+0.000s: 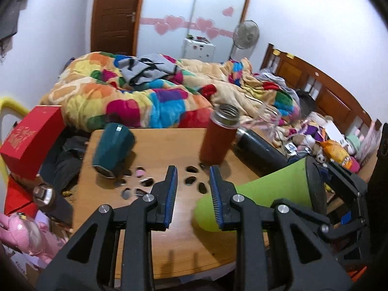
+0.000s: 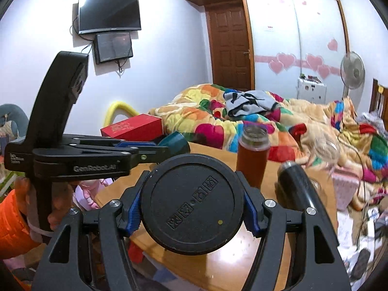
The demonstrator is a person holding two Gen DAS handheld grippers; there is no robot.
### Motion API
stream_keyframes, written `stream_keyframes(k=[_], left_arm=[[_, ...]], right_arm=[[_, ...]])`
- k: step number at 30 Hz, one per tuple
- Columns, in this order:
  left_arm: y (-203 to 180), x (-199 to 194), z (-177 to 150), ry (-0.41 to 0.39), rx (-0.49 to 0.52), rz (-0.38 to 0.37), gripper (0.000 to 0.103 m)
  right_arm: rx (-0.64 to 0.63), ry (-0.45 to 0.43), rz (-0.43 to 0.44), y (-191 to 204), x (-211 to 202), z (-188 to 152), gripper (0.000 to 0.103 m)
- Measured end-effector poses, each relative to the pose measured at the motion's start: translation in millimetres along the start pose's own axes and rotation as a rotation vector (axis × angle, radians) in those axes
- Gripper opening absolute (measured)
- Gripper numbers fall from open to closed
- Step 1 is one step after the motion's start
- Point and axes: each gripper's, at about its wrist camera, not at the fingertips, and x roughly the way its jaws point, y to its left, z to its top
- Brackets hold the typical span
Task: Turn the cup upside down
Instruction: 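Open the left gripper while the right gripper turns the tumbler base-up, then lower the inverted tumbler onto the table with the right gripper and open it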
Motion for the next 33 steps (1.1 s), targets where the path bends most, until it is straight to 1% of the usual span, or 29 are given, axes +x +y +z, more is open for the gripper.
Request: stream_keyframes(k=[5,9,16,18,20,21,26,29,33], left_arm=[[18,-10,-1,-0.004,-0.022,0.032,0.027],[28,-15,-5,-0.005,-0.025,0.051,0.027],[46,-25,-11,-0.004,-0.070,0.063,0.028],[49,-27,-13,-0.002,-0.074,0.058,0.032],[50,-29,-14,-0.004,-0.071,0.060,0.040],[50,-29,-13,-0.005,-0.069,0.062,0.041],[48,-35,-16,-0.026,-0.050,0.060,0.057],[44,-38,-16,-0.036,-0.038,0.060,0.060],[42,-39,-15,-0.038,-0.030,0.059,0.061]], right_arm=[[-0.047,0.031,-0.018,12,16,16,0.063],[-0.042,0.069,-0.038,16,29,29,0.063],[-0.030,0.125,-0.065,18,49,47,0.063],[-0.032,0.134,-0.074,20,50,47,0.063],[-0.028,0.138,-0.083,21,53,49,0.063],[-0.023,0.141,-0.090,21,53,50,0.063],[0.018,0.155,-0.113,20,59,54,0.063],[0.037,0.176,-0.108,19,65,55,0.063],[0.025,0.184,-0.123,23,70,54,0.064]])
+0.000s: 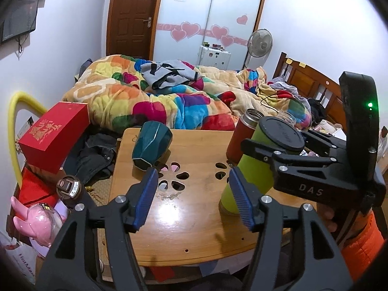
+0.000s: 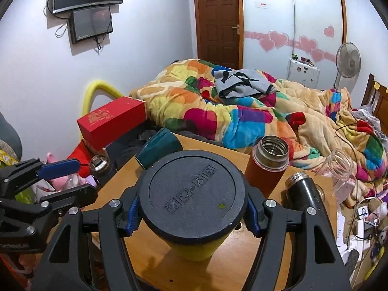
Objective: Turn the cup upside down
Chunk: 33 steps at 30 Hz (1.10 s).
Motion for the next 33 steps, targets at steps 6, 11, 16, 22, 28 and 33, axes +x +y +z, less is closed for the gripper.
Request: stream_keyframes(k=[6,11,16,22,28,33], left_arm=[[-2,-5,4,-0.014,0.009,0.006,0.062],[-11,-18,9,-0.044,0.028,0.011,0.066],[-28,-40,16,-0.093,0.060,0.010,0.068],[-57,-78,20,-0.196,0.113,0.019,0.083],[-86,-112,18,-0.300,0.155,0.051,0.102],[-102,-127,13,-0.328,0.156,0.047,0.102]], right_arm=[[0.033,0.008,0.022,-6,-5,-1,0.064],[0.015,-0.023,0.007,-3,-22,-4,0.078],[-0.008,-0.093,-0.014,0,-57,-7,0.084],[0.003,-0.203,-0.098,-7,-110,-10,0.102],[0.042,-0.293,-0.149,-18,-163,-17,0.103],[0.103,-0.309,-0.177,-28,-192,-27,0.103]])
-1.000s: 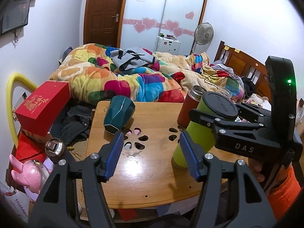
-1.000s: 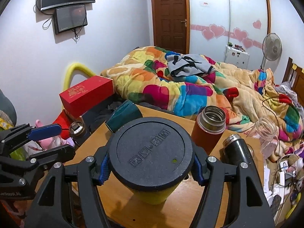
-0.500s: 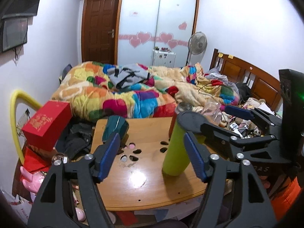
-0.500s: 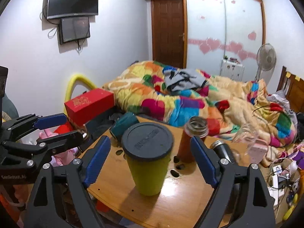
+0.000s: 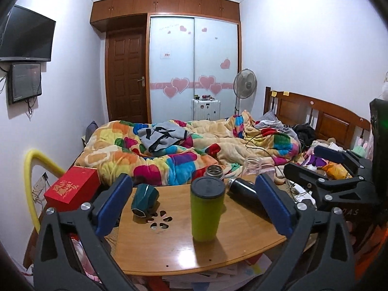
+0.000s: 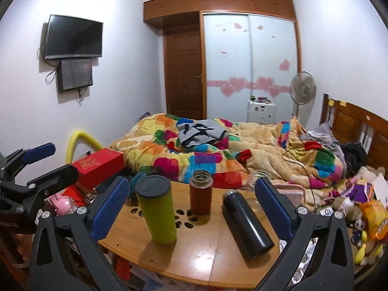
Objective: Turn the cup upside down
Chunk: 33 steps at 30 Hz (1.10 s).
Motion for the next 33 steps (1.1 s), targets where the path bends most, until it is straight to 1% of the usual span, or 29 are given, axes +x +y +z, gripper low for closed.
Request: stream_keyframes(k=[7,11,15,21,33], left_arm=[[-9,-18,-6,-0.025,-0.015,-0.005,0.103],[-9,-22,-6,-0.028,-0.021,-0.010,0.103],[-8,-23,-6,-0.030,-0.024,-0.010,0.103],[-6,-27,-7,-0.034,-0.024,-0.008,0.103],[-4,-29,-8,-0.034,-0.025,-0.009,0.103]], right_arm=[[0.066,-0.003,-0.020,-16,-29,-9,0.103],[0.057,0.003,-0.043,-15,-39,-14,0.103],[0.040,-0.010,-0.044,-10,-47,-15,0.103],[0.023,-0.023,-0.040,-4,-50,-13,0.103],[0.024,-0.018,-0.030,-1,-45,-11,0.103]])
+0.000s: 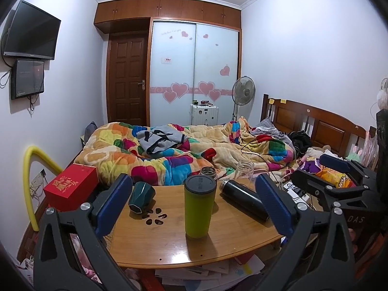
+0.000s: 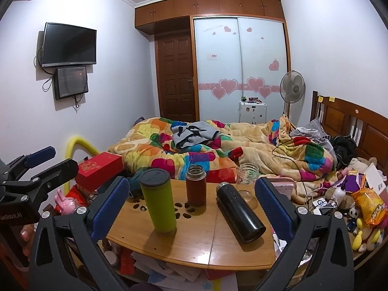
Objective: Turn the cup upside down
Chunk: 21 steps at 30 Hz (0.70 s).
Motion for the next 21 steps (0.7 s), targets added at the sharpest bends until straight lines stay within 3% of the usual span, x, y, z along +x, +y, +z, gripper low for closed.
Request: stream_keyframes(k=[21], left_arm=[[2.5,4.3,0.3,-0.002,-0.015,0.011,0.103]], right_arm=[[0.001,0.000,0.011,4.2,2.8,0.1,0.103]])
